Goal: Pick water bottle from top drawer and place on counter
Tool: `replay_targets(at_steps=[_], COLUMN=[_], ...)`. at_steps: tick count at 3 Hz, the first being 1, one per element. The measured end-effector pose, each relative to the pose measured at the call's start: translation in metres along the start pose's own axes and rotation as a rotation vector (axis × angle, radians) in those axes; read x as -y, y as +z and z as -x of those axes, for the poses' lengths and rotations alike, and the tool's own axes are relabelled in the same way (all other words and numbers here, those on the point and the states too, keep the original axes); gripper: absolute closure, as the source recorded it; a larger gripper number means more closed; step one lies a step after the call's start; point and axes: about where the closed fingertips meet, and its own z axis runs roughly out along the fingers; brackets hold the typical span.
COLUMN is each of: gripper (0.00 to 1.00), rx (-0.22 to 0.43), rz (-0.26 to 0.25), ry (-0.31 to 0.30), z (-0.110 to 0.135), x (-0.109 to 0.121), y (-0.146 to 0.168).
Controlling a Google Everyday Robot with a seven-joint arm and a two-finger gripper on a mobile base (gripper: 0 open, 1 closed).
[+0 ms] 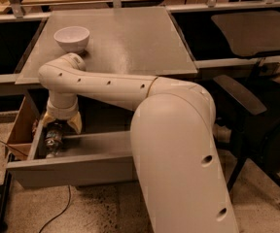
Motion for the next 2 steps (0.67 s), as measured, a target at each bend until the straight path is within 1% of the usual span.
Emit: replay_targets(at_steps=[1,2], gripper=[0.38,0.54], rx=[0.007,0.015], rz=[-0.009,-0.014], ry=[-0.005,-0.006], z=[0.0001,0.0007], x=[0.0036,0.0059], y=[-0.0007,0.0011])
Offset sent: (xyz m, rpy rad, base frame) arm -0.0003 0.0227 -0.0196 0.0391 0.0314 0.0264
